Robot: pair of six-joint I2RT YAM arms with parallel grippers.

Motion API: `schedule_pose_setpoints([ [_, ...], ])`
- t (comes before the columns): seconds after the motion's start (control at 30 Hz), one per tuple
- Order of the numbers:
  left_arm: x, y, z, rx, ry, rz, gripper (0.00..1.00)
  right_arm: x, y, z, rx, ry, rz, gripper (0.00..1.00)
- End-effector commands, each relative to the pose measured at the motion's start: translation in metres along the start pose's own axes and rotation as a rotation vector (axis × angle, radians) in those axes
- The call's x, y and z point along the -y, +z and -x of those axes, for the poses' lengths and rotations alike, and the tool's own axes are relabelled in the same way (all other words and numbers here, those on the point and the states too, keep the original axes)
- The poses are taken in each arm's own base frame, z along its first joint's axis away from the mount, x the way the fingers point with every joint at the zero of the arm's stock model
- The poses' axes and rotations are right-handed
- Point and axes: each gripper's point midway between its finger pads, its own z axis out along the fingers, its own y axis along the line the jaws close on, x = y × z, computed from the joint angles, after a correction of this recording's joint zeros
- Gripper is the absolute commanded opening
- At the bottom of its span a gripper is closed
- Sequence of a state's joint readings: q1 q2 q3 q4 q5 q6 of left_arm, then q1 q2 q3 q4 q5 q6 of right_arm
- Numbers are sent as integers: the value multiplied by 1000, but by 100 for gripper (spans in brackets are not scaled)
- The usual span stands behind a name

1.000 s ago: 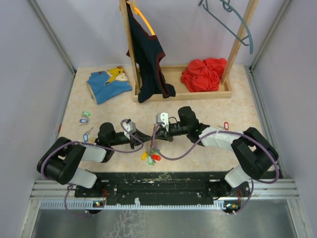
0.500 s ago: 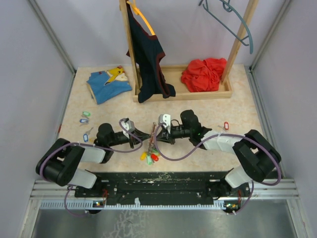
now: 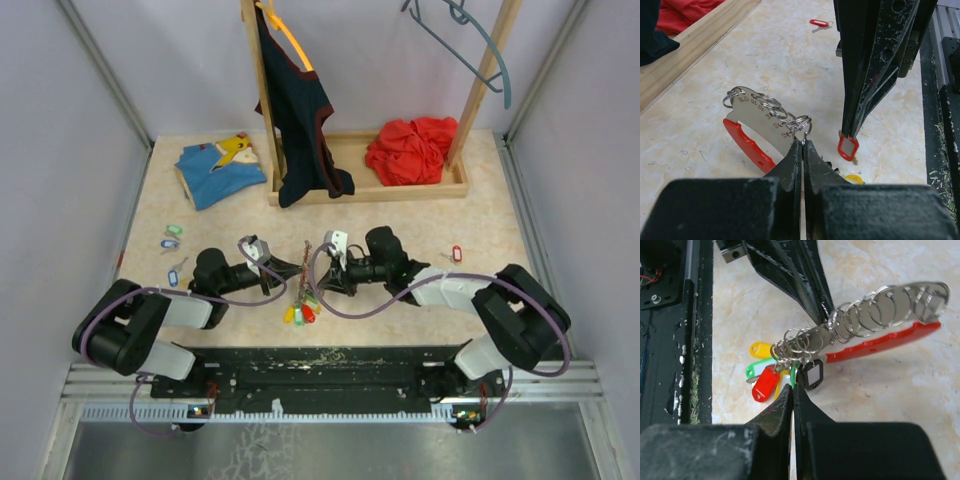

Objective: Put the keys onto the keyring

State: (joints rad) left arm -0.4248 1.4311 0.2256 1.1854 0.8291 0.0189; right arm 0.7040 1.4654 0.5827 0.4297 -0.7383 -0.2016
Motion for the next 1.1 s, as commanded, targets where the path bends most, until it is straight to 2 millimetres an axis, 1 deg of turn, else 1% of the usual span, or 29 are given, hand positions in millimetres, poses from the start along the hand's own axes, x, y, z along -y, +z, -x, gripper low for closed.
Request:
schedule_pose_setpoints([
  [0.0, -5, 0, 13, 37, 40, 23, 0, 10, -14, 22, 27, 135, -137, 0],
  [0.07, -7, 0, 12, 30, 38, 32, 0, 13, -24, 15, -4, 259, -223, 0],
  [0.13, -10, 0, 11, 22, 33, 50, 0, 10, -35, 4, -57, 371, -290, 0],
  [0.2, -13, 0, 9, 13, 28, 63, 0, 10, -48, -10, -123, 492, -403, 0],
  [0.27, -15, 1, 8, 8, 25, 68, 0, 10, -62, -27, -206, 574, -517, 0],
  [0.3, -16, 1, 8, 7, 24, 71, 0, 10, -69, -32, -240, 600, -565, 0],
  [0.4, -16, 2, 8, 3, 18, 71, 0, 21, -87, -43, -308, 639, -714, 0],
  [0.5, -17, 2, 6, -1, 12, 71, 0, 40, -96, -48, -326, 621, -843, 0],
  [0.6, -17, 2, 6, -4, 13, 77, 0, 59, -94, -48, -304, 600, -912, 0],
  [0.73, -19, 1, 6, -8, 16, 81, 0, 84, -77, -41, -213, 560, -945, 0],
  [0.8, -18, 1, 5, -11, 15, 80, 0, 95, -72, -45, -198, 542, -971, 0],
  [0.93, -20, 1, 4, -14, 19, 87, 0, 105, -63, -43, -163, 522, -978, 0],
  [1.0, -20, 1, 5, -12, 21, 92, 0, 106, -60, -49, -165, 520, -976, 0],
  [1.07, -21, 1, 4, -14, 20, 92, 0, 107, -59, -59, -203, 525, -982, 0],
])
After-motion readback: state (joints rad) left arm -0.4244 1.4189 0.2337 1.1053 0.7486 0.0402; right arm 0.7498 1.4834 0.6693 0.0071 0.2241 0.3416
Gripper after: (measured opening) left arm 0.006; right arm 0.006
